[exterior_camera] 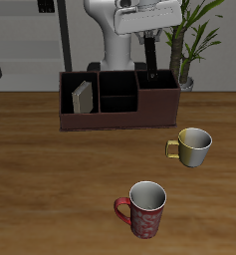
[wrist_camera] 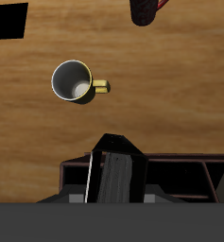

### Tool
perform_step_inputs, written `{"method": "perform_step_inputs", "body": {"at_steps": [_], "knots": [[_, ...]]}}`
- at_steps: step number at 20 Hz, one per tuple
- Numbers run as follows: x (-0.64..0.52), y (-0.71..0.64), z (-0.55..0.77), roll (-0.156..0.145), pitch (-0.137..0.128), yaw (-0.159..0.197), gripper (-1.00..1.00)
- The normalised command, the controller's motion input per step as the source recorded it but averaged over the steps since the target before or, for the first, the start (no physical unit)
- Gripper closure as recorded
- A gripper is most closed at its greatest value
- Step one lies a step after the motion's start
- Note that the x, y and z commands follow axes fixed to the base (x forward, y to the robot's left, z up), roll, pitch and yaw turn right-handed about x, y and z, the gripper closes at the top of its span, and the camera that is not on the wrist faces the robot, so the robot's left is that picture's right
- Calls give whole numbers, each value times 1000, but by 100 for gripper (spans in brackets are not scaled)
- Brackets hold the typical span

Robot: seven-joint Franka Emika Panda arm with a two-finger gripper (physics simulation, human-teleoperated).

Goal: Place the yellow book into the back desk caddy's left compartment and place the black book into the back desk caddy's right compartment

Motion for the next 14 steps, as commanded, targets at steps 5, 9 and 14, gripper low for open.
{"method": "perform_step_inputs", "body": {"at_steps": [5, 9, 14], "knots": [[-325, 88, -86, 2, 4, -55, 100], [-212, 129, -70, -17, -8, -26, 100], [-141, 145, -57, -22, -14, -4, 100]]}}
